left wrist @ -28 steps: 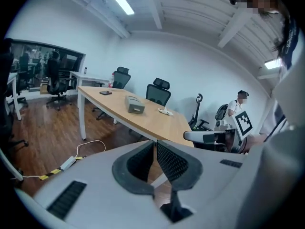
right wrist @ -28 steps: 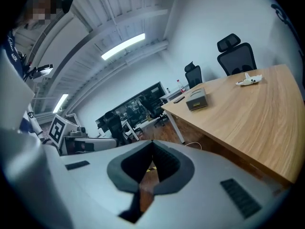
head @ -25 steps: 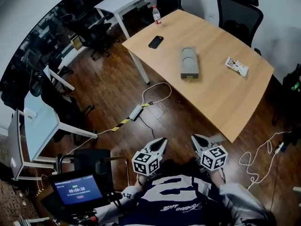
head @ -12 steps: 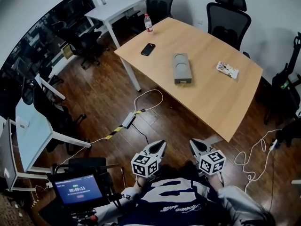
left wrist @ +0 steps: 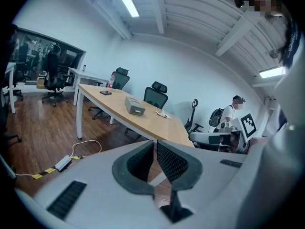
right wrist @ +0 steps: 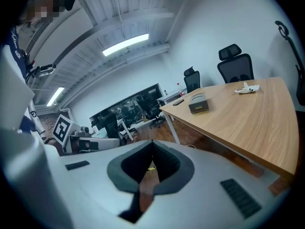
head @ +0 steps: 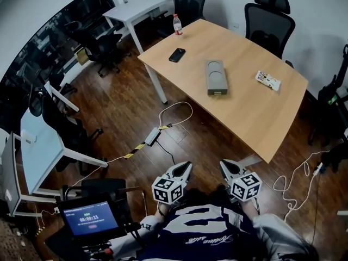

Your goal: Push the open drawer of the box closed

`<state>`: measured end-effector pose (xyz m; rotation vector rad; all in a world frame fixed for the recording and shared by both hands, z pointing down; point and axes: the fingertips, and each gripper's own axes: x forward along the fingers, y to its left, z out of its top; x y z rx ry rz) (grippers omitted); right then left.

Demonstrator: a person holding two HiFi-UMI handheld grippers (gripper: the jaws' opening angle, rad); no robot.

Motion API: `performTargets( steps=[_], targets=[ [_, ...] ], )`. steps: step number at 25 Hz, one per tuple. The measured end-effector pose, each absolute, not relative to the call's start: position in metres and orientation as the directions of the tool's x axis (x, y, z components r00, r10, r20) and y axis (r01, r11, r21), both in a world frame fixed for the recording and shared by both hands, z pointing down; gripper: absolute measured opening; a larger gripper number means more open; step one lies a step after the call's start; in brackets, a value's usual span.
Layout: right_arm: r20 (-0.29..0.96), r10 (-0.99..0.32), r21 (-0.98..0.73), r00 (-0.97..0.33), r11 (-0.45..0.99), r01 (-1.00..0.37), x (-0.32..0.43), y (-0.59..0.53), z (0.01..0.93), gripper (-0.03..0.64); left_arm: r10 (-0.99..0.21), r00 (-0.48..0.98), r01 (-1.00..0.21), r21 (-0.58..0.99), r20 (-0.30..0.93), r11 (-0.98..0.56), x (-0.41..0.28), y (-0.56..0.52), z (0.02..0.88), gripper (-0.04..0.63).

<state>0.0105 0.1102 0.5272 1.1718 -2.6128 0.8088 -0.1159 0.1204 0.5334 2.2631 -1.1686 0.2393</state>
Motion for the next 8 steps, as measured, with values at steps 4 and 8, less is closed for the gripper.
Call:
performTargets(
  steps=[4, 8],
  targets=[
    [0.362, -0.641, -0.407, -0.677, 0.544, -0.733, 0.003, 0.115, 0.524, -0.002, -0.694, 0.595, -0.797, 0.414, 0.406, -0.441, -0.127, 0.126, 0.532, 0.026],
    [0.368, -0.636, -0.407, -0.678, 0.546, -0.733, 0.002, 0.116, 0.527, -0.002, -0.702, 0.583, -0.804, 0.417, 0.409, -0.424, -0.133, 0.126, 0.534, 0.026]
  ],
)
